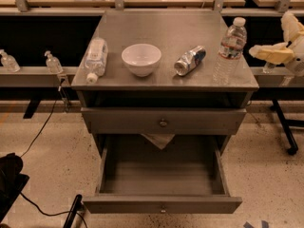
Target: Pick water bottle from middle drawer and place on counter
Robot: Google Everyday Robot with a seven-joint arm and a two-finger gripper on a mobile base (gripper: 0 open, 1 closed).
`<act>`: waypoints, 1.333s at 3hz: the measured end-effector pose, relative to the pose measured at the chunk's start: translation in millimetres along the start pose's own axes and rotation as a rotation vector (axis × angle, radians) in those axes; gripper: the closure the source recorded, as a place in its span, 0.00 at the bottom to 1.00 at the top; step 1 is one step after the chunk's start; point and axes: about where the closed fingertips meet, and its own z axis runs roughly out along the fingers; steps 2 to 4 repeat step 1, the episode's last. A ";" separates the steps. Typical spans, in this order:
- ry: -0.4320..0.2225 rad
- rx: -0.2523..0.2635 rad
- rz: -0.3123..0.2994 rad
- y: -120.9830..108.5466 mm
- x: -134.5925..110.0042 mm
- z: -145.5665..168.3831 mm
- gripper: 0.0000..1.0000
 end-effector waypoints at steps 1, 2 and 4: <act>-0.003 0.006 -0.003 -2.0 -2.2 -1.8 0.00; -0.003 0.006 -0.003 -2.0 -2.2 -1.8 0.00; -0.003 0.006 -0.003 -2.0 -2.2 -1.8 0.00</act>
Offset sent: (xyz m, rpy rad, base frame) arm 0.0000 0.0000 0.0000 0.0000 0.0000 0.0000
